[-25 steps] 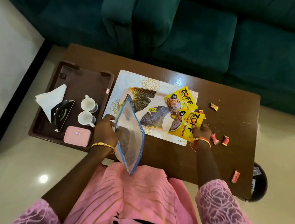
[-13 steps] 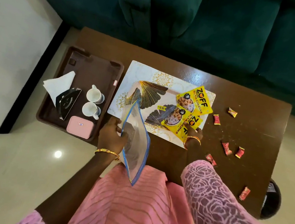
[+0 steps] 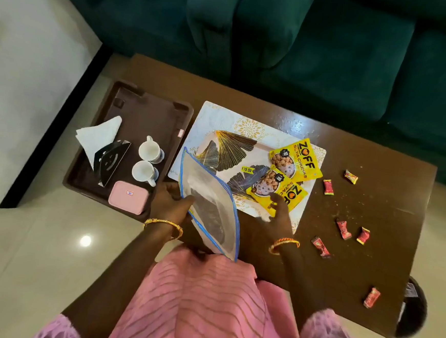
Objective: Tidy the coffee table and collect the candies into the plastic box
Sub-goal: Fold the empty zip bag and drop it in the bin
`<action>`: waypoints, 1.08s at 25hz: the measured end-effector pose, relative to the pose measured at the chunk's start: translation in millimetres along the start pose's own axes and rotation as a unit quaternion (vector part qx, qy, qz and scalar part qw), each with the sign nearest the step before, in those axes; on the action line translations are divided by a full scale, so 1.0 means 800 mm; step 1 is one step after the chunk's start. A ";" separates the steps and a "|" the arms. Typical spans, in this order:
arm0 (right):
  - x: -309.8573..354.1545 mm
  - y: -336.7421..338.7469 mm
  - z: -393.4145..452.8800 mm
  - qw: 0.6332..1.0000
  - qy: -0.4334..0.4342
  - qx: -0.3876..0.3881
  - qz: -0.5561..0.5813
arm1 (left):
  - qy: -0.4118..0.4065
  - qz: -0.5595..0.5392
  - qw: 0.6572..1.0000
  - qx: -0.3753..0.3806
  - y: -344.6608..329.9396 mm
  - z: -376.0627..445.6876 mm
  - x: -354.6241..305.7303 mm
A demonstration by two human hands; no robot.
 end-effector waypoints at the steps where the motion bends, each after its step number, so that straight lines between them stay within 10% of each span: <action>1: -0.007 -0.010 -0.021 0.994 0.012 0.109 -0.019 | 0.009 -0.025 1.000 0.003 0.002 0.003 0.000; 5: -0.013 -0.046 -0.070 0.956 0.111 0.248 -0.113 | 0.065 -0.134 0.988 0.043 0.012 0.014 -0.002; 12: 0.038 -0.097 -0.088 0.977 0.167 -0.101 0.080 | 0.082 -0.259 0.951 0.146 0.067 0.036 -0.017; 20: 0.118 -0.086 -0.084 0.925 0.153 -0.154 0.311 | -0.095 0.014 0.959 0.266 0.111 0.094 0.022; 24: 0.126 -0.074 -0.086 0.920 0.132 -0.211 0.302 | -0.103 -0.037 0.901 0.419 0.098 0.095 0.015; 27: 0.112 -0.067 -0.090 0.900 0.129 -0.299 0.289 | -0.098 -0.109 0.922 0.359 0.091 0.092 0.009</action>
Point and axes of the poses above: each hand's wrist, its own z-axis towards the middle knuckle, its own y-axis out of the back of the hand, x = y × z, the point moved 1 cm from there along z, towards the middle knuckle, and after that the axes turned 14 degrees about z, right-handed, at the moved point
